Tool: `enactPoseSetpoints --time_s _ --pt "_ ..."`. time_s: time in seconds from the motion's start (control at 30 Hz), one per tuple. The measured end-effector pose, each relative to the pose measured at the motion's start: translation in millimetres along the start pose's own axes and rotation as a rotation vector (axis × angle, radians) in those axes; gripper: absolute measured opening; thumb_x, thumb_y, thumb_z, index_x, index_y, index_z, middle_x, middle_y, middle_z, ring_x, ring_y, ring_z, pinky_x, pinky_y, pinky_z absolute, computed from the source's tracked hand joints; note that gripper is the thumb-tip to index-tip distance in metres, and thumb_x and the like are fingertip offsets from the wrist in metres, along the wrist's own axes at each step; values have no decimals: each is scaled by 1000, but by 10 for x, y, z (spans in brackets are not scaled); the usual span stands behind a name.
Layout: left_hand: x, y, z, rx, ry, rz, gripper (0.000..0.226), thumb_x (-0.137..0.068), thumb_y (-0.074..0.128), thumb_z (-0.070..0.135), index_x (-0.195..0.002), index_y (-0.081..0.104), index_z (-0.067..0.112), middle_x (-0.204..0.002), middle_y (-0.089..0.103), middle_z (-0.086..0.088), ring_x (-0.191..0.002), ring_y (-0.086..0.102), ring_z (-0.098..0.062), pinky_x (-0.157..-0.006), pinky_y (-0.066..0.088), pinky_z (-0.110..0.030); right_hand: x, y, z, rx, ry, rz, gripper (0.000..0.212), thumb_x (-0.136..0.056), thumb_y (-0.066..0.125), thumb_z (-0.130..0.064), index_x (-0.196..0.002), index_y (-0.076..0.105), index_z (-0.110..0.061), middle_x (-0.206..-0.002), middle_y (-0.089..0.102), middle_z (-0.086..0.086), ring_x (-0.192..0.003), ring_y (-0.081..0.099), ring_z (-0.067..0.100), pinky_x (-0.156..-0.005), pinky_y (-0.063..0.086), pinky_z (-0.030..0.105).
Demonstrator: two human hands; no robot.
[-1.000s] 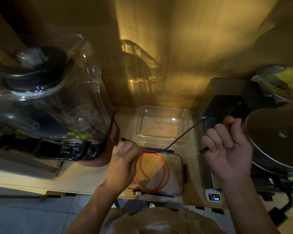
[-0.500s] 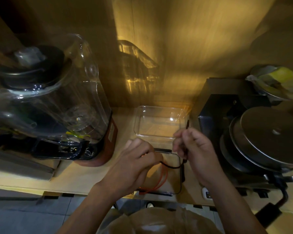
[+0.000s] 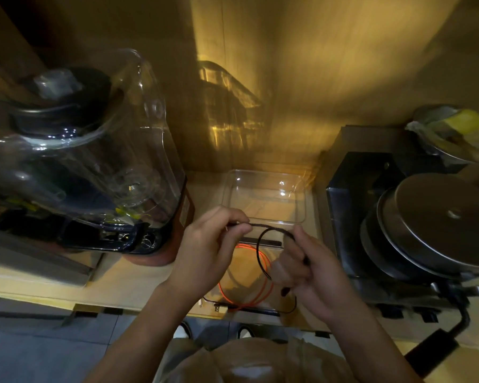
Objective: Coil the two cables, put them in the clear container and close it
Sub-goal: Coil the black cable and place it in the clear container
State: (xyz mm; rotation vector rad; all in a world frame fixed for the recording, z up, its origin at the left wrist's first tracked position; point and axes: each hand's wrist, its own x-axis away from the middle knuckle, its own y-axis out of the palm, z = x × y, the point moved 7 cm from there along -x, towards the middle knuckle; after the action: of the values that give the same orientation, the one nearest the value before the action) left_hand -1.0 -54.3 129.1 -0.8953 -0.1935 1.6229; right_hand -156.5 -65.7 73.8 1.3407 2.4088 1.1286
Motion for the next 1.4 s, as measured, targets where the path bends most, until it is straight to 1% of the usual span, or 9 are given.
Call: enactPoseSetpoints --time_s 0.1,0.17,0.43,0.63,0.77,0.9,1.03,1.17,1.4 --pt "49 -74 -164 -7 -134 82 6 -93 63 22 -94 69 20 -86 65 13 -83 62 0 -69 46 -14 -7 -95 -77 -327 -4 -63 45 -102 36 -38 -63 47 -17 -42 22 -6 -38 21 10 -46 20 27" --pt "83 -105 -256 -3 -202 102 8 -93 63 29 -93 69 24 -83 64 15 -80 62 -3 -66 45 -15 -7 -141 -139 -452 -20 -90 44 -101 38 -38 -64 48 -17 -43 23 -6 -37 21 10 -43 21 24" --pt "165 -118 -318 -48 -222 87 20 -89 59 41 -90 70 25 -82 63 16 -80 61 -2 -66 42 -8 5 -244 -262 -493 -112 -48 42 -98 43 -40 -63 52 -20 -43 23 -6 -38 20 8 -44 17 23" --pt "185 -125 -342 -56 -224 76 14 -88 64 34 -87 71 22 -82 63 17 -80 61 -1 -68 41 -8 -9 -374 -400 -485 -198 16 43 -101 39 -41 -64 50 -21 -44 22 -7 -38 19 7 -44 20 22" --pt "246 -195 -436 -100 -239 93 2 -88 71 23 -88 71 22 -84 63 19 -80 61 -1 -68 44 -11 -1 -562 -604 -569 -265 24 44 -105 37 -42 -67 50 -22 -47 24 -8 -40 22 7 -45 27 22" --pt "257 -194 -424 -126 -192 62 10 -90 68 26 -87 73 18 -82 64 19 -79 61 3 -69 45 -11 -30 -596 -658 -553 -284 15 44 -104 37 -43 -70 52 -21 -48 25 -9 -41 23 7 -46 28 23" --pt "243 -85 -245 -187 -15 -175 24 -97 53 41 -89 69 25 -82 57 28 -76 55 14 -69 41 -8 -77 -575 -662 -518 -324 41 42 -104 37 -46 -72 52 -23 -49 24 -9 -43 23 6 -47 33 23" --pt "235 -37 -106 -202 77 -276 27 -101 47 43 -89 66 28 -84 65 16 -79 63 -3 -69 51 -28 -136 -548 -647 -383 -313 94 43 -104 34 -47 -73 54 -24 -50 23 -8 -45 22 6 -50 33 22" --pt "229 18 -8 -124 89 -258 31 -103 44 40 -85 63 23 -80 63 12 -76 62 -9 -64 51 -35 -202 -473 -521 -76 -251 170 37 -101 39 -42 -75 54 -21 -51 41 -7 -46 39 10 -51 39 24"
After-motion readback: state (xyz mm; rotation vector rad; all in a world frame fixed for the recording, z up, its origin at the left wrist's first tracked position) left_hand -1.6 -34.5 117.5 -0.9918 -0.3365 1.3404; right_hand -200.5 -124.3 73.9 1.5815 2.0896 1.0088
